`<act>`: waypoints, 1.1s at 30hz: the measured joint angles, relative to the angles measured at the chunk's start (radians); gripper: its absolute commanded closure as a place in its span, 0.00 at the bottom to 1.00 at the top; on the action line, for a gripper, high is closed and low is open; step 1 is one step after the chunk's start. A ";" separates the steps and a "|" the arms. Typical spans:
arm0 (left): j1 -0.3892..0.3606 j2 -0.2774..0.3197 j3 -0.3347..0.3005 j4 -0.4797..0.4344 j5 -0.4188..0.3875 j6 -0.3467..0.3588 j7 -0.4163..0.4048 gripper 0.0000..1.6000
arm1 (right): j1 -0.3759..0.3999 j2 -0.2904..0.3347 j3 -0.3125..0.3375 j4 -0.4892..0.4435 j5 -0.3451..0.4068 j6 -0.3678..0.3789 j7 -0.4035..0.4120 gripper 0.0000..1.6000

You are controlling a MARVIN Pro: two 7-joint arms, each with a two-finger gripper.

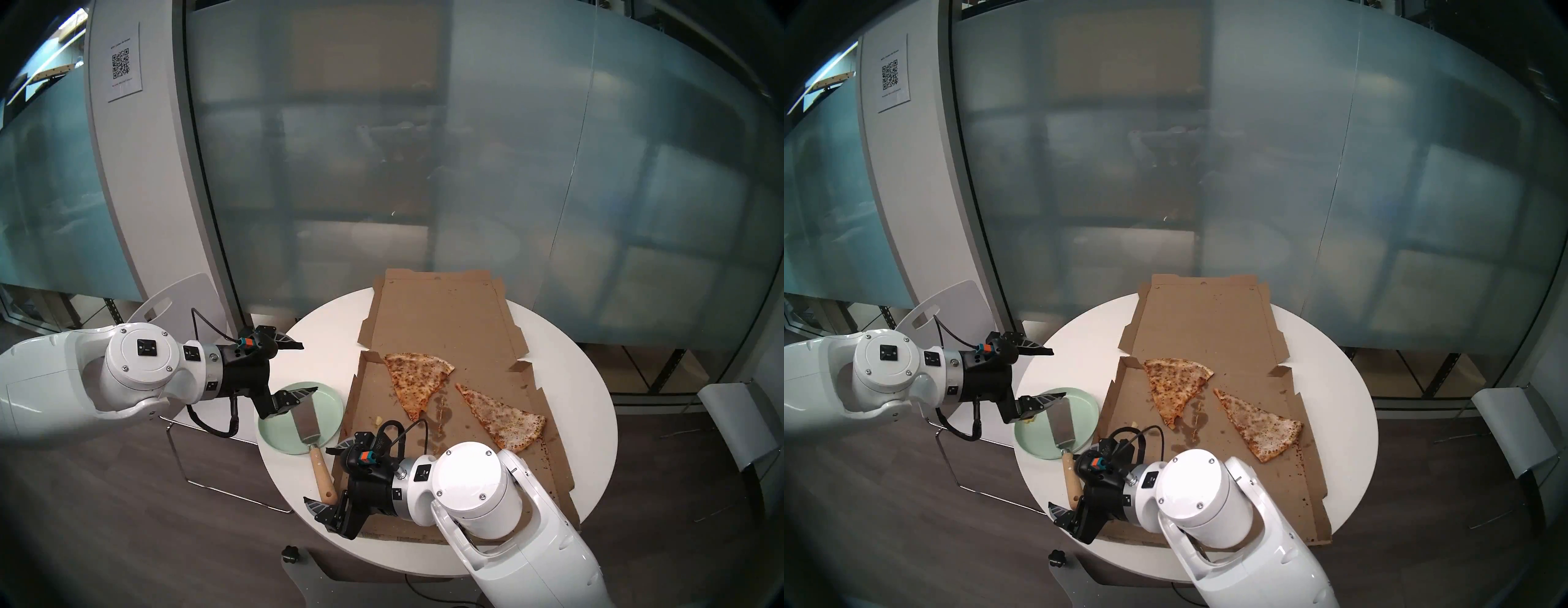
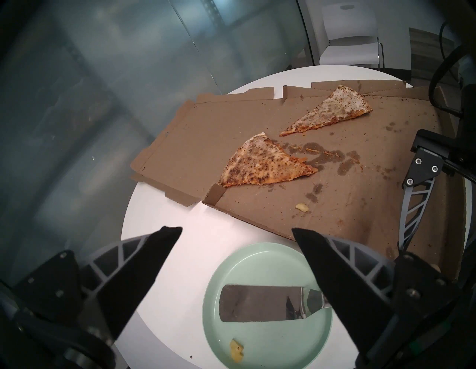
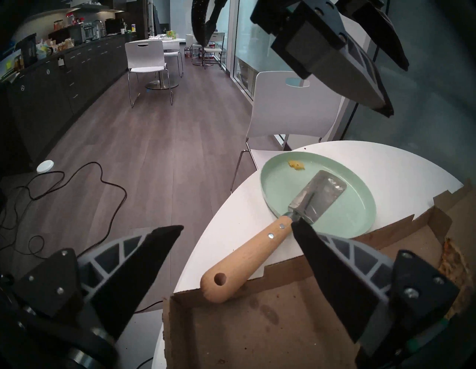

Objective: Put pizza slice onto the plate

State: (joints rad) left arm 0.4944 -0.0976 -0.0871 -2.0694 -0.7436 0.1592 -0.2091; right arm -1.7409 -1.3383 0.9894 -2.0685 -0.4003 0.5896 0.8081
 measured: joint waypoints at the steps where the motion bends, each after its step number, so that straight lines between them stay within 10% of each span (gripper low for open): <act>1: 0.000 0.000 0.000 0.000 0.000 0.000 0.000 0.00 | 0.002 0.008 -0.010 -0.001 0.002 0.002 -0.007 0.00; 33: 0.000 0.000 0.000 0.000 0.000 0.000 0.000 0.00 | 0.055 0.086 -0.057 0.050 -0.060 -0.006 -0.076 0.00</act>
State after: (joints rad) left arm 0.4943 -0.0976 -0.0871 -2.0694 -0.7436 0.1592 -0.2092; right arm -1.6861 -1.2522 0.9328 -2.0190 -0.4606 0.5832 0.7318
